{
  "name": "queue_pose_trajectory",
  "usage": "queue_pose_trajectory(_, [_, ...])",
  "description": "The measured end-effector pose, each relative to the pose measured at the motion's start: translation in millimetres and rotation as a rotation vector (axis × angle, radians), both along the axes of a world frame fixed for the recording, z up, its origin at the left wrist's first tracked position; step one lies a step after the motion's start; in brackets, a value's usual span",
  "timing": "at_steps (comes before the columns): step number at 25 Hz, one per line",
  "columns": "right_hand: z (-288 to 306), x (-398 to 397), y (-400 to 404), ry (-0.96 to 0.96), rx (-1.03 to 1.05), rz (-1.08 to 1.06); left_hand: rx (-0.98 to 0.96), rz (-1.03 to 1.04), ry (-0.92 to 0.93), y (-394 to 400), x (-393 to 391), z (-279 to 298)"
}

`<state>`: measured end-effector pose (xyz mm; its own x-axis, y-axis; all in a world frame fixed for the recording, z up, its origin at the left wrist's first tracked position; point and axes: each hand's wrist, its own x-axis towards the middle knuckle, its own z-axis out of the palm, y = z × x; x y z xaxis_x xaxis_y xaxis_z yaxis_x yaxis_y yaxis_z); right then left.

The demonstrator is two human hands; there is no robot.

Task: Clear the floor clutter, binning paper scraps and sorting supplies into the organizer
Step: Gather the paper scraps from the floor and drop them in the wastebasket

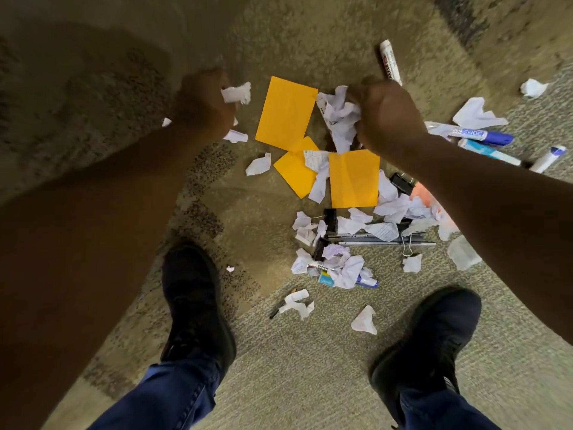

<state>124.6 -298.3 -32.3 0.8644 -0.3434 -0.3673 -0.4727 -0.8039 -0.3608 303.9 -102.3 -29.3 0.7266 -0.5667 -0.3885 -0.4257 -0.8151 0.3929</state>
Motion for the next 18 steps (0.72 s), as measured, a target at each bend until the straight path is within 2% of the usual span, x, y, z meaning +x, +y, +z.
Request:
queue_pose_trajectory(3, [16, -11, 0, -0.071, 0.002, -0.182, -0.044, -0.019, 0.013, 22, -13, 7])
queue_pose_trajectory(6, [31, -25, 3, -0.124, 0.063, -0.339, 0.071, -0.062, 0.083, 40, -27, 13])
queue_pose_trajectory(10, [38, -38, 1, -0.143, 0.136, -0.590, 0.115, -0.031, 0.143, 39, -36, 13])
queue_pose_trajectory(14, [30, -47, 4, -0.036, 0.143, -0.592, 0.196, 0.027, 0.189, 29, -48, 11])
queue_pose_trajectory(18, [23, -35, 17, -0.003, 0.152, -0.411, 0.110, 0.117, 0.301, 22, -66, 14])
